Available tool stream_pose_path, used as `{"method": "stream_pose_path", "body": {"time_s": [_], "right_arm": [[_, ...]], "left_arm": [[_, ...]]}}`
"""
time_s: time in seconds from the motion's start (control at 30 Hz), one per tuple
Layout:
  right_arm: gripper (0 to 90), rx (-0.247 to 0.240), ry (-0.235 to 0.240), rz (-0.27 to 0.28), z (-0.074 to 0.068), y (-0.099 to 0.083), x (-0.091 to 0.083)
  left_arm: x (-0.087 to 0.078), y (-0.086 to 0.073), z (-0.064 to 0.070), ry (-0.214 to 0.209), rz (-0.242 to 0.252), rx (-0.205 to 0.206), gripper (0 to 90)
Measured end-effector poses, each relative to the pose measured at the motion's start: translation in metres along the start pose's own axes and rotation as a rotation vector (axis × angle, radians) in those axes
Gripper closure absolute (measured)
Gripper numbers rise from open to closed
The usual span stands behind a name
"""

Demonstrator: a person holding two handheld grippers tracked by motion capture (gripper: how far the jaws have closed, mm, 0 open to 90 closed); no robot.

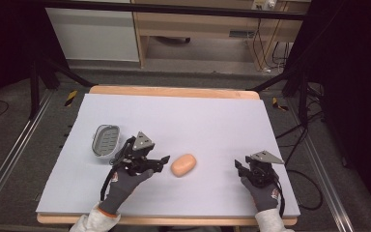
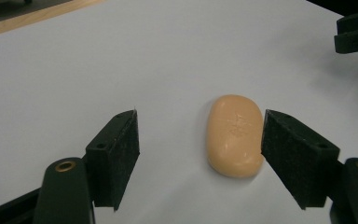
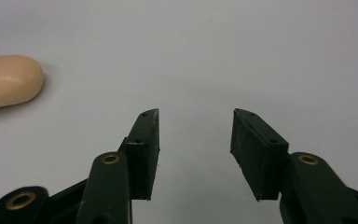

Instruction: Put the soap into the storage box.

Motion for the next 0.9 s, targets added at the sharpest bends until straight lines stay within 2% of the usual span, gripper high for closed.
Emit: {"method": "stream_pose_path", "body": {"time_s": [0.57,0.9], "right_arm": [[42.5,0.001,0.002,-0.001,0.002,-0.001,-0.001],[41.8,0.003,0.009,-0.01,0.002,-0.001,0.0]], "left_arm": [[0.039,0.008,0.027,-0.027,-0.088,0.07,24.6],[0.051,0.009,0.032,-0.028,-0.124,0.08,23.6]]}}
Point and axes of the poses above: each handheld gripper's, and its own axes: x roughly forward along the jaws, y roughly out of its top, z roughly to its right, the point moved 1 cm from there along x, roughly forward along the jaws, and after that the axes turned 1 degree about -x, right-handed, at the moved point
